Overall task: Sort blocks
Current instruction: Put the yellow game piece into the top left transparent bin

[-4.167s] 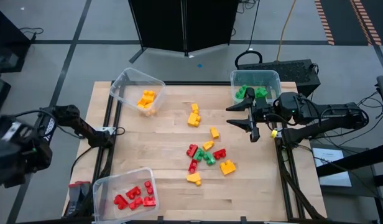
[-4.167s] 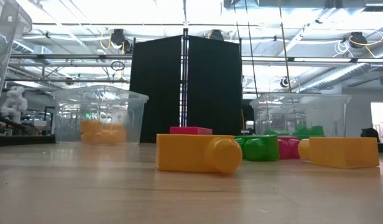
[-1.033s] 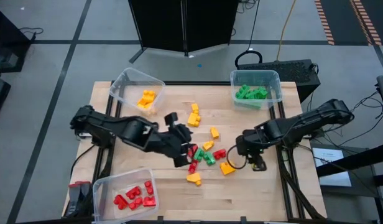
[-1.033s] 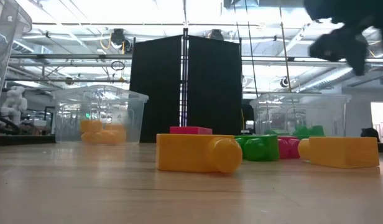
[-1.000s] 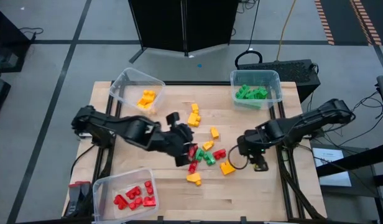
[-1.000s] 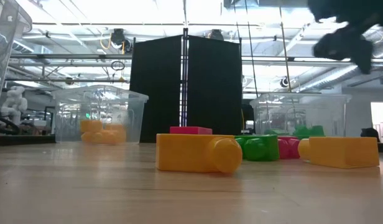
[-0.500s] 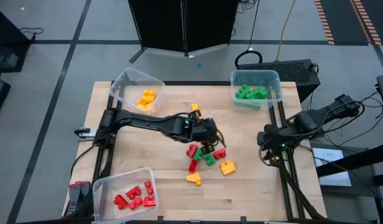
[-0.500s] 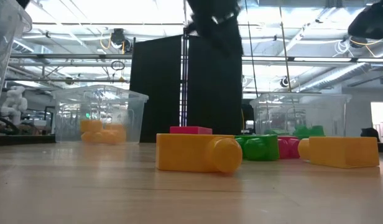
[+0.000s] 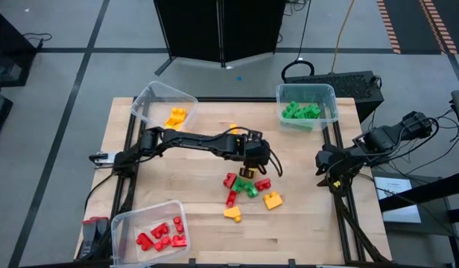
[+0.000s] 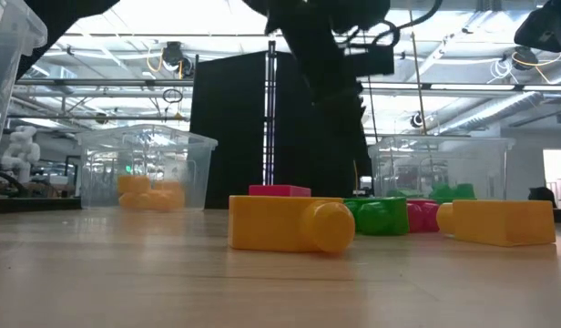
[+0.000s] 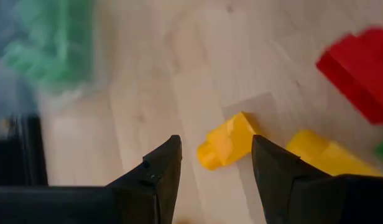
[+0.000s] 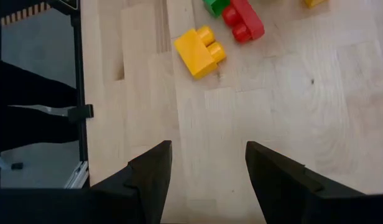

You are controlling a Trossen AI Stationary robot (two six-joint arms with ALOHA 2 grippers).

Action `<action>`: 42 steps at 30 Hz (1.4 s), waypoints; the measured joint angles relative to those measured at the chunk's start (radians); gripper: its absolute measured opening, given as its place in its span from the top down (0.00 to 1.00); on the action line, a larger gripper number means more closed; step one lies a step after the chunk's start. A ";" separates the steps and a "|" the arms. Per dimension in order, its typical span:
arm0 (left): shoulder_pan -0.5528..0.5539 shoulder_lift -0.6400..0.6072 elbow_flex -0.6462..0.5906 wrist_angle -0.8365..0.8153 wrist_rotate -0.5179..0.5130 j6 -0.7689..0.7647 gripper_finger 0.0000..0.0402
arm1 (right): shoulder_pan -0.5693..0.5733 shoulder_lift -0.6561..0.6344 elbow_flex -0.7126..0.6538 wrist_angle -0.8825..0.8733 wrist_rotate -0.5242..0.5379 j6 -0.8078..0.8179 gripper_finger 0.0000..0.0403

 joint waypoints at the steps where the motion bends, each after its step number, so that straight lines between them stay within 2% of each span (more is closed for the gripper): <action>1: 0.005 0.002 0.000 0.001 0.020 0.051 0.60 | 0.000 0.000 0.000 -0.001 0.000 0.000 0.50; 6: 0.028 0.004 0.000 0.036 0.126 0.290 0.60 | 0.000 0.000 0.000 -0.001 -0.001 -0.002 0.50; 11: 0.060 0.004 0.000 0.017 0.218 0.438 0.60 | 0.000 0.000 0.000 -0.002 -0.002 -0.013 0.50; 19: 0.082 0.033 0.000 0.002 0.234 0.658 0.60 | 0.000 0.000 0.000 -0.003 -0.003 -0.062 0.50; 42: 0.100 0.129 0.001 0.035 0.244 0.794 0.60 | 0.000 0.000 0.000 -0.002 0.001 -0.088 0.50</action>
